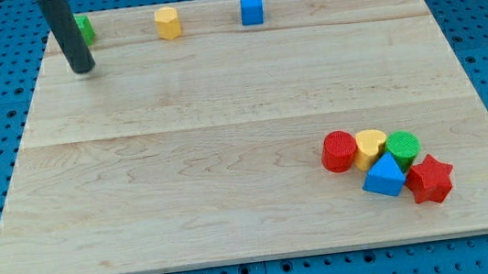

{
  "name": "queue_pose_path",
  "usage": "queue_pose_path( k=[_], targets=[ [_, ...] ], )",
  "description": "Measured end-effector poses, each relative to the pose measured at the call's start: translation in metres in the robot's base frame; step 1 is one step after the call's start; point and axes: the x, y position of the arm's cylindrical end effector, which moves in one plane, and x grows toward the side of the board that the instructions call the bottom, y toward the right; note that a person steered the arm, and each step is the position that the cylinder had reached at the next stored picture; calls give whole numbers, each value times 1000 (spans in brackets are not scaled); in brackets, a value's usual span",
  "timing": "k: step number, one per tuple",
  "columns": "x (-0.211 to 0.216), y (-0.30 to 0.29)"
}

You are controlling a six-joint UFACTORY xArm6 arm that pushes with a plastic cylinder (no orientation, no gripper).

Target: Move the yellow hexagon above the red circle

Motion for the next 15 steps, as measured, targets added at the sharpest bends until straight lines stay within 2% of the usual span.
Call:
queue_pose_path(
  k=[1,3,4,5,6,7,8,9,11,12,13,15],
  targets=[
    [-40,33],
    [-85,110],
    [-54,166],
    [22,221],
    [86,248],
    [82,225],
    [60,222],
    [56,186],
    [5,177],
    [11,137],
    [48,130],
    [80,69]
  ],
)
